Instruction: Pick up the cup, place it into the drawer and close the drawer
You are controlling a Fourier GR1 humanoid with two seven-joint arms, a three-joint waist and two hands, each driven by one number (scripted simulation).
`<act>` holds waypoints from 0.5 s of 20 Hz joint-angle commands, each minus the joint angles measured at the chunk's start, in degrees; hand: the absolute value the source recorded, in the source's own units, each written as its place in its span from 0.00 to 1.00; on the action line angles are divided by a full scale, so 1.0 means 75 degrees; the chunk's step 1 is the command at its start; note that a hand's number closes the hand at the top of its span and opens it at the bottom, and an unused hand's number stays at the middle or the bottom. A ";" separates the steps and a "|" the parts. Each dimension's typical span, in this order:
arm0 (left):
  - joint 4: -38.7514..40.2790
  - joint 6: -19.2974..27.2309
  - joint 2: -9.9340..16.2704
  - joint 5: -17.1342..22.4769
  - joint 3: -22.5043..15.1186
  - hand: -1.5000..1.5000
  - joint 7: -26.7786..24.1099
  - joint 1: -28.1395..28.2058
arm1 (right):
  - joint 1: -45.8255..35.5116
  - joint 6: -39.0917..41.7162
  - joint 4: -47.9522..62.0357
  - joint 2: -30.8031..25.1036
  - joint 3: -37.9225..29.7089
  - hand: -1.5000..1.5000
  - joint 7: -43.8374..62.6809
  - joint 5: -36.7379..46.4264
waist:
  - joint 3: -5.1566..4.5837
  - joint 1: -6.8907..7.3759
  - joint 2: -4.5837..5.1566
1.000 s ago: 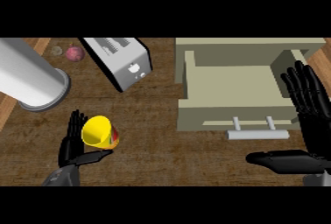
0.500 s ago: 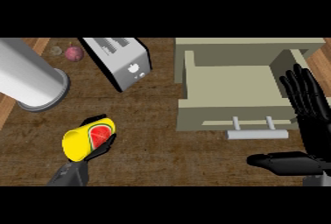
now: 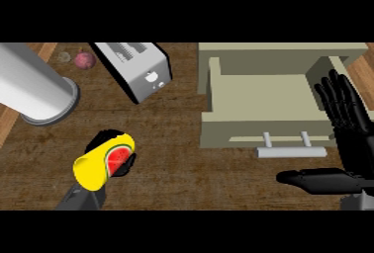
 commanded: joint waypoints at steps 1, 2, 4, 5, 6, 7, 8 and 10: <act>0.0022 -0.0912 0.0441 0.0298 0.0307 1.00 -0.0718 -0.0338 | 0.0140 0.0035 -0.0128 0.0009 -0.0045 0.00 -0.0126 -0.0058 | -0.0004 -0.0064 0.0020; 0.0004 -0.0663 0.0359 0.0220 0.0254 1.00 -0.0867 -0.0261 | -0.0056 -0.0113 -0.0052 0.0126 0.0128 0.00 0.0032 0.0121 | -0.0002 -0.0018 0.0014; 0.0020 -0.0962 0.0584 0.0351 0.0384 1.00 -0.1034 -0.0023 | 0.0012 0.0132 0.0175 -0.0153 -0.0193 0.00 -0.0326 -0.0037 | -0.0003 -0.0027 0.0024; 0.0003 -0.0949 0.0894 0.0503 0.0562 1.00 -0.0789 -0.0223 | -0.0200 0.0150 -0.0056 -0.0200 -0.0263 0.00 0.0169 -0.0298 | -0.0008 -0.0045 0.0024; -0.0068 -0.0777 0.0602 0.0402 0.0442 1.00 -0.1045 -0.0147 | -0.0063 -0.0020 0.0004 0.0000 -0.0083 0.00 0.0131 -0.0076 | -0.0004 -0.0029 0.0017; -0.0011 -0.0734 0.0619 0.0396 0.0469 1.00 -0.1146 -0.0219 | -0.0131 0.0165 0.0133 -0.0166 -0.0233 0.00 -0.0008 -0.0233 | -0.0007 -0.0056 0.0032; -0.0243 -0.0864 0.0703 0.0495 0.0460 1.00 -0.0671 -0.0477 | 0.0111 0.0087 -0.0068 0.0001 -0.0005 0.00 -0.0100 -0.0045 | 0.0000 -0.0031 0.0003; -0.0414 -0.0967 0.0759 0.0549 0.0481 1.00 -0.0840 -0.0454 | 0.0168 -0.0020 0.0086 0.0125 0.0025 0.00 -0.0331 0.0075 | 0.0001 -0.0016 0.0008</act>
